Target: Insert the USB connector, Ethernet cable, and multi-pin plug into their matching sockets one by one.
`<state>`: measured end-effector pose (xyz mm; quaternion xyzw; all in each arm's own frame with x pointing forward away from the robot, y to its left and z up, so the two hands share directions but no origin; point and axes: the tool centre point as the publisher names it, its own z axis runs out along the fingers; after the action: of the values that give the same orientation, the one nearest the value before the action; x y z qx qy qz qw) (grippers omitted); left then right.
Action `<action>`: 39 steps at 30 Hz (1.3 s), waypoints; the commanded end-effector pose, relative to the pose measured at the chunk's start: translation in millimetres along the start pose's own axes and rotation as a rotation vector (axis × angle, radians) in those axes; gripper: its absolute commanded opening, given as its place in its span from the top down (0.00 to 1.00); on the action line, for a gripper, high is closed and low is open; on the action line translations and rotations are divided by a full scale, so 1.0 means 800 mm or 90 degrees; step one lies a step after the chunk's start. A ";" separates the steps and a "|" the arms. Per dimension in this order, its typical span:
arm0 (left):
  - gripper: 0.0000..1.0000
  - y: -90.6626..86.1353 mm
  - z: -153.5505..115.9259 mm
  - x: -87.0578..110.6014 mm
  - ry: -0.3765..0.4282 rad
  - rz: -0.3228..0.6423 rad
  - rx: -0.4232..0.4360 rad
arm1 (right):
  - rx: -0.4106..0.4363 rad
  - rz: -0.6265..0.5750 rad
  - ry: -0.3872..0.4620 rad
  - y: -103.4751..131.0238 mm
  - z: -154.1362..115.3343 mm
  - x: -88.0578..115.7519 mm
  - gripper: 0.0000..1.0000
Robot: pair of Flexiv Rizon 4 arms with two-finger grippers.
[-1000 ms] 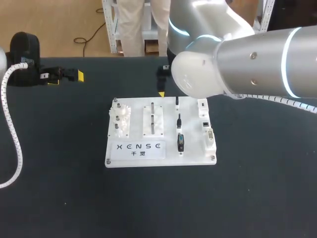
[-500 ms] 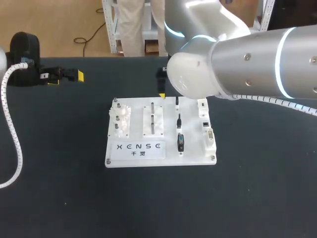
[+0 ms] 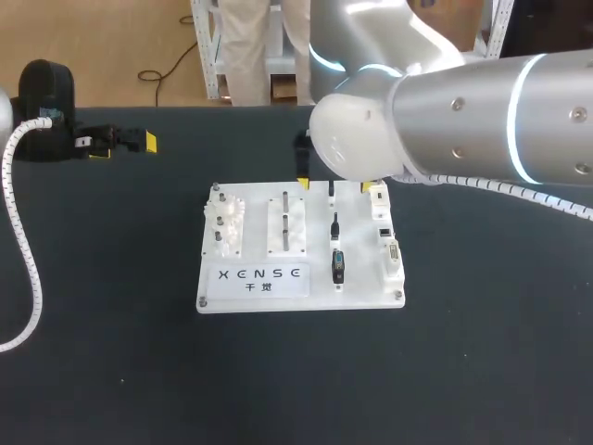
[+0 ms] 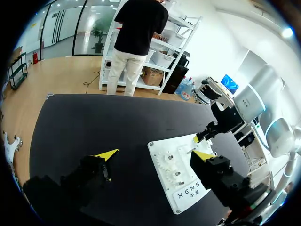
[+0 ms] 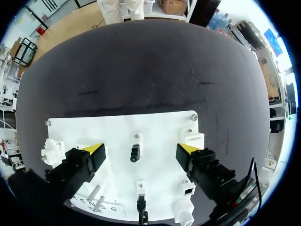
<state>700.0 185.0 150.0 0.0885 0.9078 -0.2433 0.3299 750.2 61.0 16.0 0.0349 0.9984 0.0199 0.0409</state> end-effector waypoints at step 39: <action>0.00 0.000 0.000 0.000 0.000 0.000 0.000 | -0.010 0.007 0.004 0.002 0.000 0.001 1.00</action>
<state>700.0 184.9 150.0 0.0885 0.9078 -0.2433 0.3299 750.5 64.8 13.9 0.0395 0.9982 0.0266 0.0355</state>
